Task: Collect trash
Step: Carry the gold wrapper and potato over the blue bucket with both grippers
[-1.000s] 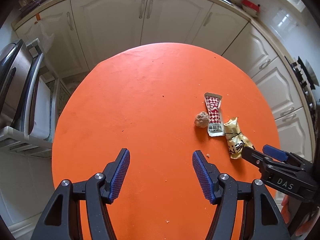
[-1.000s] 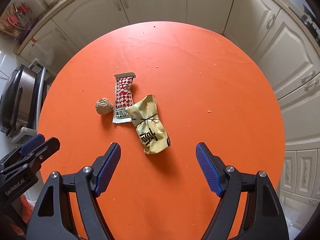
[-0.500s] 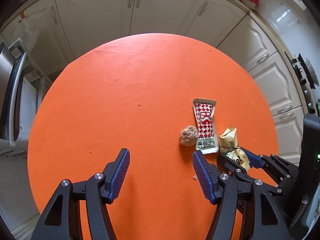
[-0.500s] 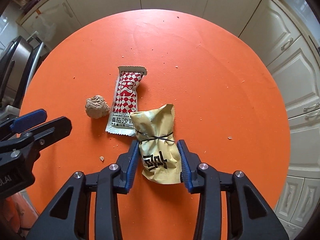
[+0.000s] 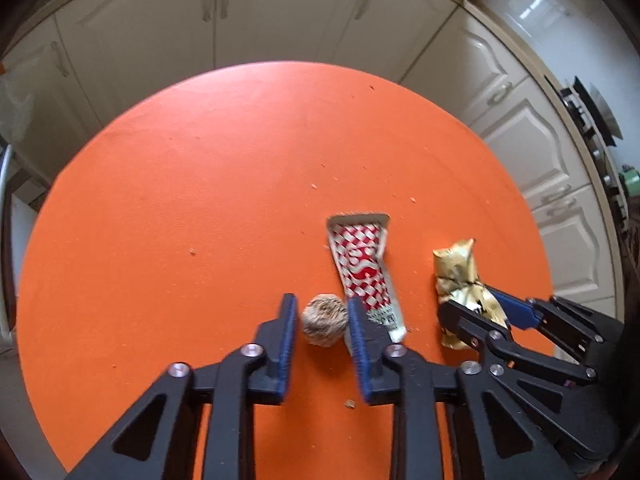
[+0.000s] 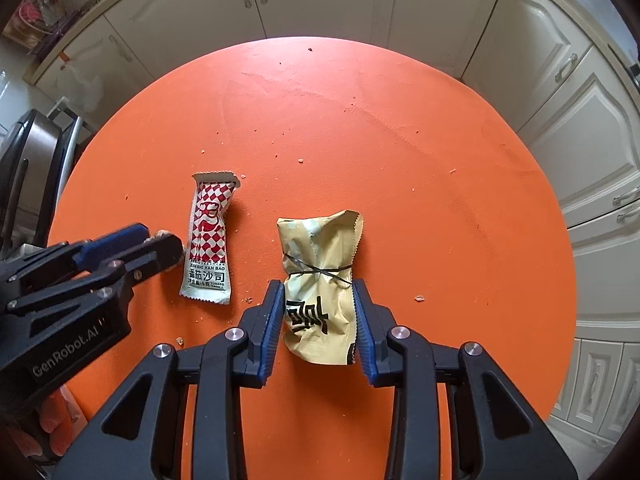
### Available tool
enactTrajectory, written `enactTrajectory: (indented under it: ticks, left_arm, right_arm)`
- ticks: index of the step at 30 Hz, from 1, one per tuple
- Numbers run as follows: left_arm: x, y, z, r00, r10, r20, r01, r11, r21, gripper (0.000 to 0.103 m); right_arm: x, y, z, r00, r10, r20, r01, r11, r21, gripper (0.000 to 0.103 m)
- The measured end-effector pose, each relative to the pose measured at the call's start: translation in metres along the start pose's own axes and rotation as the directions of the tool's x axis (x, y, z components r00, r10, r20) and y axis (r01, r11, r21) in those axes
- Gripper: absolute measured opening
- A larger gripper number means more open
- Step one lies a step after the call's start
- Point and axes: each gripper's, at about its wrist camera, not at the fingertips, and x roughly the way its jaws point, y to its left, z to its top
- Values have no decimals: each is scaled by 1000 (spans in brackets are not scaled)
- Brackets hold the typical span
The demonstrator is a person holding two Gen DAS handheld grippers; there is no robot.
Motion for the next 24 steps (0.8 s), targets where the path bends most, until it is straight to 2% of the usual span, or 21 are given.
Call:
enactTrajectory:
  ticks: [2,7,10,18,24]
  left_arm:
    - [3,-2,-2,1000,24,20,-24,1000,16,19]
    - [2,2,0,999,23,23,-23,1000,-13,19]
    - [-1,6,-2,999,29,33,-29,999,-18,19]
    - [-19,-16,-18,998,29,59,-29,1000,11,19]
    - [-37,-54,-42,996,24,86,-30,997,68,19]
  right_arm:
    - [1,-2,-9,1000,6,0,-6,1000,3,33]
    - [-10,-12,-13,1000,10,2,-10,1000,6,33]
    - [-21,-23,-10,999,40,-2,-40,999,26,33]
    - [-42,-28,-27,999,44,18,-44,998,38,33]
    - [-64,-43,-52,998,40,38,-42,997,69,33]
